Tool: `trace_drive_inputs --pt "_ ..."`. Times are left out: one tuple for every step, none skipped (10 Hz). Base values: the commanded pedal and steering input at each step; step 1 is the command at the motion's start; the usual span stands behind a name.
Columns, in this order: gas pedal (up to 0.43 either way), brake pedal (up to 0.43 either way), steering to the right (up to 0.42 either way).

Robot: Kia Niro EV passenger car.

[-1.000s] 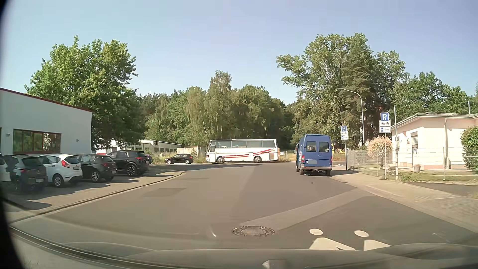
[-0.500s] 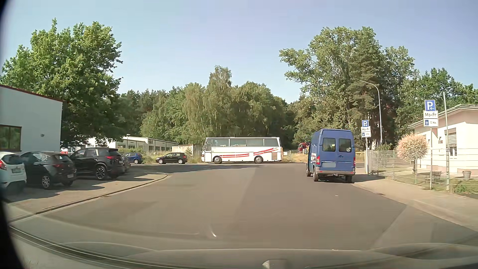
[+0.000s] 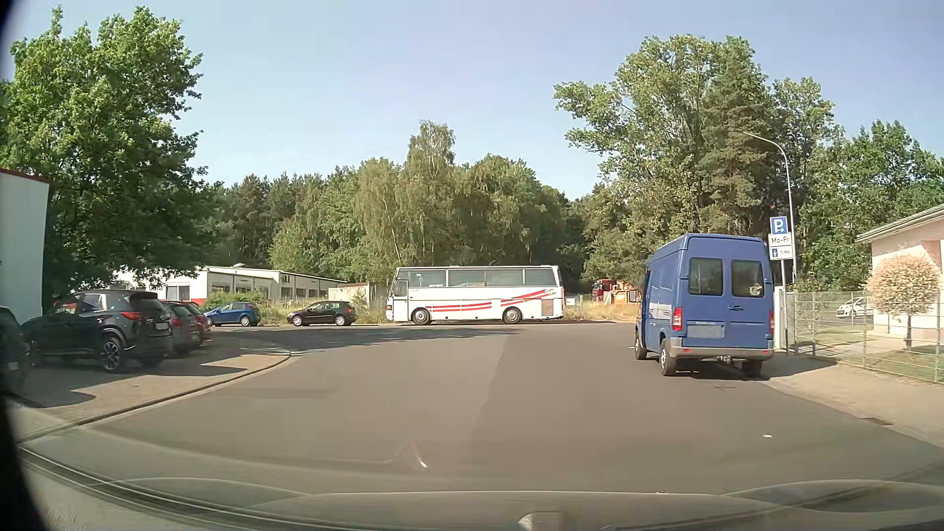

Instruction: Follow the waypoints while adhering to traffic rules and regulations

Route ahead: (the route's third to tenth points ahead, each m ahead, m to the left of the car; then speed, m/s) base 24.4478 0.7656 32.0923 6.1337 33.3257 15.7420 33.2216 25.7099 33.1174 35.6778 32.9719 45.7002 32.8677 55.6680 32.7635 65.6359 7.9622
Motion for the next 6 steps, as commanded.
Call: trace_drive_inputs --pt "0.0 0.226 0.002" --pt "0.0 0.226 0.001" --pt "0.0 0.226 0.002" --pt "0.0 0.226 0.002" --pt "0.0 0.226 0.002" --pt "0.0 0.226 0.002"
